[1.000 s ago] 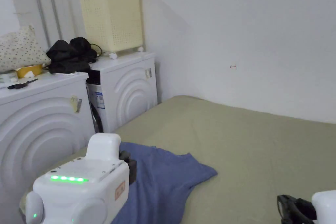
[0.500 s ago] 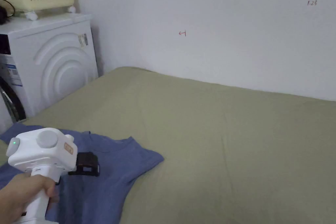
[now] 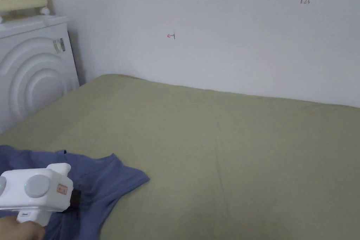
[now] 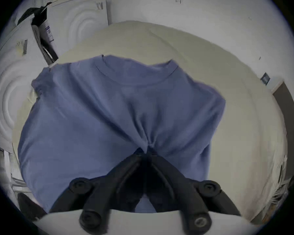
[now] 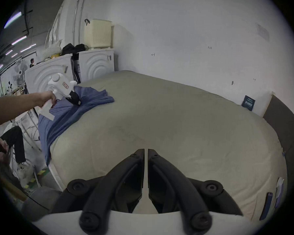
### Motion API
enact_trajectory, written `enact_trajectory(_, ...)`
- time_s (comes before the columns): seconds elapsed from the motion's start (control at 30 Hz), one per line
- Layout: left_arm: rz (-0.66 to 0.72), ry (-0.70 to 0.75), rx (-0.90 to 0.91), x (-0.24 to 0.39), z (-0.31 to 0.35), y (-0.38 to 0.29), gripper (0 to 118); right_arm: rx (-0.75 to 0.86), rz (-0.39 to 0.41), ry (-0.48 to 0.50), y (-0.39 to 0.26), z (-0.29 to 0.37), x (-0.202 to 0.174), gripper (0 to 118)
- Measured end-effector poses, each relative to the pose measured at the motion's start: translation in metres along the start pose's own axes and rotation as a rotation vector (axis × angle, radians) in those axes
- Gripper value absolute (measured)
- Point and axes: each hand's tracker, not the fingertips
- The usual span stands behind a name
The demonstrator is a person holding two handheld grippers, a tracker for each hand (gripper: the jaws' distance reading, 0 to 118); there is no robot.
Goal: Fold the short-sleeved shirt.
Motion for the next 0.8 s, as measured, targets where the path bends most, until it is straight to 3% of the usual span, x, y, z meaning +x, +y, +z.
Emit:
enact_trajectory(0.1,-0.032,-0.032,0.098,0.016,0.028,0.024,0,0.019,-0.024,0.008,-0.002,0.010,0.007,8)
enact_trajectory(0.23,-0.217,-0.146,0.119,0.094,0.060,0.040,0,0.042,-0.096,-0.008,-0.002,0.021,0.020,8)
enact_trajectory(0.33,-0.252,-0.305,0.147,0.174,0.066,0.055,0,0.074,-0.157,-0.018,-0.005,0.035,0.031,8)
enact_trajectory(0.47,-0.384,-0.498,0.154,0.311,0.063,0.056,0,0.091,-0.165,-0.072,-0.012,0.065,0.047,8)
enact_trajectory(0.67,-0.670,-0.812,0.107,0.512,0.093,-0.001,0,0.113,-0.217,-0.213,-0.025,0.121,0.078,8)
enact_trajectory(0.8,-0.799,-0.975,0.038,0.602,0.113,-0.055,0,0.110,-0.230,-0.295,-0.036,0.149,0.095,8)
